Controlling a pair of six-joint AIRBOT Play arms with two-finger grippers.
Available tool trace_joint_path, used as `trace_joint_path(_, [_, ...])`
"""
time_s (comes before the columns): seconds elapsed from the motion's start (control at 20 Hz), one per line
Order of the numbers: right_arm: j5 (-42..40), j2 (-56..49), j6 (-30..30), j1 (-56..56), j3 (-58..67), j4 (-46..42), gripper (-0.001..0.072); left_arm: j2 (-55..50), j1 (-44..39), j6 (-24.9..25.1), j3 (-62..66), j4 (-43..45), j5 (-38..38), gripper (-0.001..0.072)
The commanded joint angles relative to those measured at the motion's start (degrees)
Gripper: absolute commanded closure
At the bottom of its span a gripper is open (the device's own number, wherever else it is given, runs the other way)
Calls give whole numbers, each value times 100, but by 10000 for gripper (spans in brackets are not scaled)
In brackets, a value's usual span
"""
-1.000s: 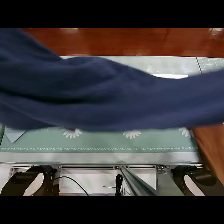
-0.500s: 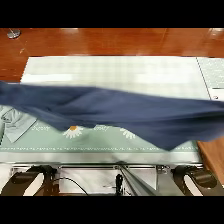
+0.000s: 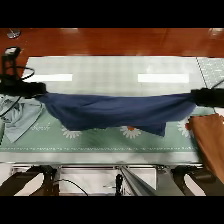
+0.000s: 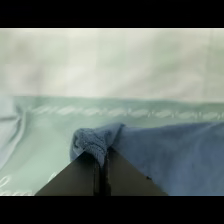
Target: Fold the shirts.
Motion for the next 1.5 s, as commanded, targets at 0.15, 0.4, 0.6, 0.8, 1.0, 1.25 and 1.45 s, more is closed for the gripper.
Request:
trace_joint_path(0.15, [-1104,-2162,-743,-813,205,1932,691,-1303,-22,-37,76,-1716,826,680])
trace_joint_path(0.4, [-844,-2603,-866,-1311,260,2500,65,-1373,247,31,319,-1414,162,7])
trace_joint_path(0.6, [566,-2409,-1591,-2590,503,2302,82,-1064,1132,271,293,-1001,-756,7])
trace_joint_path(0.8, [37,-1480,-1851,-3574,-671,2337,83,-431,2107,573,-1001,-1519,-787,7])
trace_joint_path(1.0, [-769,-699,-2542,-3670,-2295,3762,83,-210,2428,1976,-2509,-4197,-706,7])
trace_joint_path(1.25, [-614,-656,-2905,-3652,-2728,4247,83,-234,1705,2028,-3193,-4022,-83,8])
trace_joint_path(1.45, [-531,-658,-2920,-3652,-2728,4247,83,-286,984,2017,-3191,-4048,431,8])
